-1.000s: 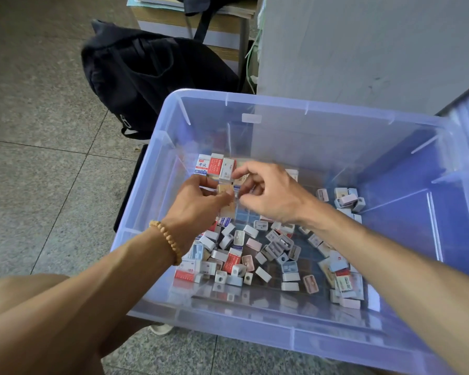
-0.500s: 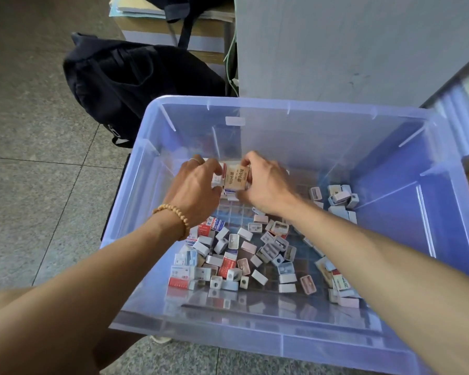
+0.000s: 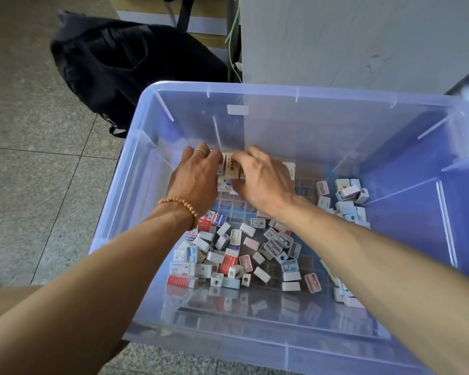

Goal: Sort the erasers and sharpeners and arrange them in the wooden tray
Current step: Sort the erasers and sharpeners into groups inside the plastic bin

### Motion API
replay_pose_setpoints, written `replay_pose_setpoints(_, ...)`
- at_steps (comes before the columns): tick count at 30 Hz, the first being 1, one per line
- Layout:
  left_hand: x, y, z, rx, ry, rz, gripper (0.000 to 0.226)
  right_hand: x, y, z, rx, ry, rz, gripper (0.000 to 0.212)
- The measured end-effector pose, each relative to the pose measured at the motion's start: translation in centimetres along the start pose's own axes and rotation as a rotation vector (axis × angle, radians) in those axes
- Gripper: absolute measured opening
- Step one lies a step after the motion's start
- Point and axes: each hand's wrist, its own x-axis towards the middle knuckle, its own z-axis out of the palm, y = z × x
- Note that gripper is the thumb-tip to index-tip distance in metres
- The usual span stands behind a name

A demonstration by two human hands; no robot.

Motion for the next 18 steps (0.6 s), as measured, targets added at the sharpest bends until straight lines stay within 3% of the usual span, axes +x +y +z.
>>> replay_pose_setpoints(4,0.0,-0.1,0.1,0.006,0.000,0.014,0.031,-0.2,-0.5,-0.2,-0.214,0.022,-0.040,0.031)
replay_pose_setpoints(13,0.2,0.2,-0.6,-0.014,-0.072,-0.028,0.034,-0.4,0.4,-1.1,-0.140,-0.025,-0.064,0.043)
replay_pose_setpoints(15,-0.4,0.7,-1.0,0.021,-0.058,0.001,0.030,-1.1,0.7,-1.9,-0.129,-0.022,-0.066,0.033)
replay_pose_setpoints(18,-1.8,2.0,-1.5,0.017,-0.108,0.176,0.027,-2.8,1.4,-3.9,-0.122,-0.045,-0.042,0.015)
